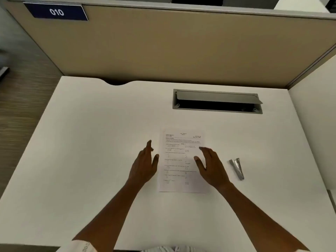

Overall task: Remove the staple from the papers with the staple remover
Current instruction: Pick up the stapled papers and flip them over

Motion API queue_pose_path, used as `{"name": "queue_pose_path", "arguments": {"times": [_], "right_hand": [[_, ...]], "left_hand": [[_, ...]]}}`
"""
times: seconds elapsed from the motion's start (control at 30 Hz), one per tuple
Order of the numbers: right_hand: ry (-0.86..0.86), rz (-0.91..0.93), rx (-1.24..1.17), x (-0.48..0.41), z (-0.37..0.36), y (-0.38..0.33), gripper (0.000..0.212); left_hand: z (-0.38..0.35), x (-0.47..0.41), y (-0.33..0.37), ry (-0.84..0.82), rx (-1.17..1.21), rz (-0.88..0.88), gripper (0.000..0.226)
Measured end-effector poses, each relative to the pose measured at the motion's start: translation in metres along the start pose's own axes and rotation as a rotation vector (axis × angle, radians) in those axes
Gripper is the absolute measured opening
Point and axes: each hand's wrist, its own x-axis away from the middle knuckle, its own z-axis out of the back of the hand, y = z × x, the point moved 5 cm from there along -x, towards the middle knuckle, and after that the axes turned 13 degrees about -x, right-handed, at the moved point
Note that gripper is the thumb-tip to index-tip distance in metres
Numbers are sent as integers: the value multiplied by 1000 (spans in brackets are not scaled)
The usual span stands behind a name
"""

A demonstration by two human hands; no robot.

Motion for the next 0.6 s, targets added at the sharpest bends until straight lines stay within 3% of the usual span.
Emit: {"name": "queue_pose_path", "arguments": {"times": [0.27, 0.6], "right_hand": [[125, -434, -162, -4, -27, 50, 39], [176, -549, -148, -13, -47, 72, 40]], "left_hand": [[-46, -6, -15, -81, 250, 303, 63], [-66, -25, -7, -104, 375, 482, 61]]}}
